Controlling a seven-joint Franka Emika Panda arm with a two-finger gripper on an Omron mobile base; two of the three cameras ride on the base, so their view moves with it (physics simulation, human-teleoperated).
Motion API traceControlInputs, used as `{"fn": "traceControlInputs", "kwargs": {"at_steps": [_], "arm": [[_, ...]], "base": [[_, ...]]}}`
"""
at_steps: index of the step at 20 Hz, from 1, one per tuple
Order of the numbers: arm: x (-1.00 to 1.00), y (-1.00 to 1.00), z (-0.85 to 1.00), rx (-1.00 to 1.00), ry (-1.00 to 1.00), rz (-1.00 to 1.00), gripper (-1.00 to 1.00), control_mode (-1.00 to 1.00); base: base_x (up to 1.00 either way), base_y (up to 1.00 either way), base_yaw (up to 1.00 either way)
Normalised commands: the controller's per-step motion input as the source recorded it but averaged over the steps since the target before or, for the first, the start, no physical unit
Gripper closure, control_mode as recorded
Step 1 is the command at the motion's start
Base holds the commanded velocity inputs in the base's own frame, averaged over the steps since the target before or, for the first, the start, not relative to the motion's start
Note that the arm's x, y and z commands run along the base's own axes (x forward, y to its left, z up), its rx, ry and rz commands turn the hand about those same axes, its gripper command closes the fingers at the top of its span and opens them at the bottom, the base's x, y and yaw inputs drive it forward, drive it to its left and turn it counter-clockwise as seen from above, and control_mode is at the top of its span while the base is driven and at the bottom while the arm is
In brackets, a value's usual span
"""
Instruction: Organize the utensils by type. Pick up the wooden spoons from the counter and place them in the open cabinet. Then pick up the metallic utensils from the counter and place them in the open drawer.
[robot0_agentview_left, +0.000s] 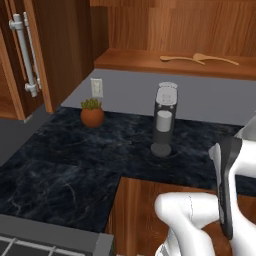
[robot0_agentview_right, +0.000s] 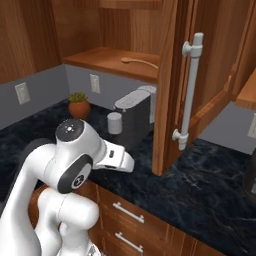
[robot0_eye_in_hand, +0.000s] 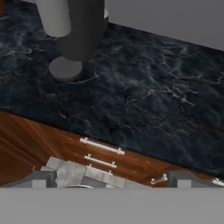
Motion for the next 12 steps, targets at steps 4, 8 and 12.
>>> {"fn": "traceControlInputs", "kwargs": {"at_steps": [4, 8, 12], "arm": [[0.00, 0.00, 0.00, 0.00, 0.00, 0.00, -1.00, 1.00], [0.00, 0.00, 0.00, 0.00, 0.00, 0.00, -1.00, 1.00], [0.00, 0.00, 0.00, 0.00, 0.00, 0.00, -1.00, 1.00]], "base": [[-0.68, -0.36, 0.21], [-0.71, -0.21, 0.75], [-0.48, 0.00, 0.99]]}}
